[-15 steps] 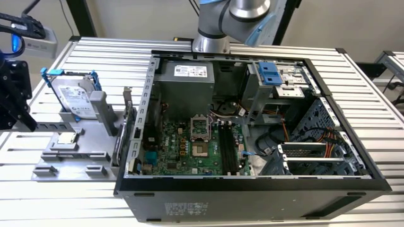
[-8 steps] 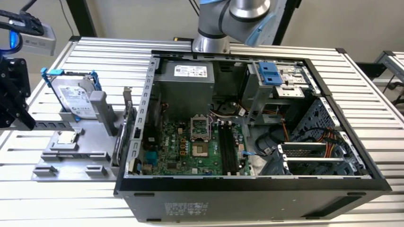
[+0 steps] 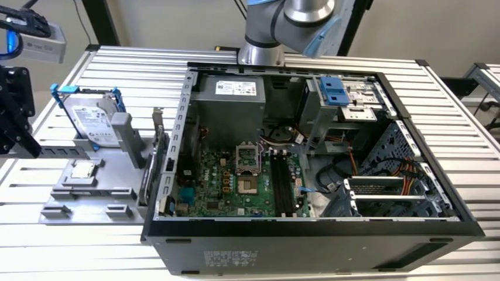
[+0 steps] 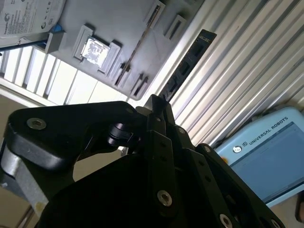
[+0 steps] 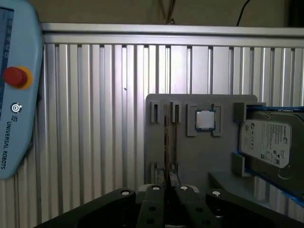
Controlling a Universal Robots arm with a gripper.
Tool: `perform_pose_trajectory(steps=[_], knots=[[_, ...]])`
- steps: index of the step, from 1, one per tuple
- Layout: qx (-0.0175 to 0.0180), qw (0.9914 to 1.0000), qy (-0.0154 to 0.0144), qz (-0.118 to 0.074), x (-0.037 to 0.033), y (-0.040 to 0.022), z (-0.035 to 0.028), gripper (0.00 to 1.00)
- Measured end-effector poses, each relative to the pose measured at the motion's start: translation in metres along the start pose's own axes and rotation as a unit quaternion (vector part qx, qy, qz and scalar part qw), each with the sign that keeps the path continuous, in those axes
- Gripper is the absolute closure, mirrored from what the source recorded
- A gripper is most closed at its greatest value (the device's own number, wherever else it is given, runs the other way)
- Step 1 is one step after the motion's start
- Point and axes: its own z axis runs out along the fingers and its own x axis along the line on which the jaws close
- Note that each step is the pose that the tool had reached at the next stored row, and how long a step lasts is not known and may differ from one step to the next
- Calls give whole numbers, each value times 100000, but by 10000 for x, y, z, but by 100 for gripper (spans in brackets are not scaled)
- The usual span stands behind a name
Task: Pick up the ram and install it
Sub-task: 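Pick up the ram and move it above insertion slot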
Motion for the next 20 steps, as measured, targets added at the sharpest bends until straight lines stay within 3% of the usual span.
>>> perform_pose_trajectory(steps=[20], knots=[[-1,100000,2,-2,-6,1,-138,100]])
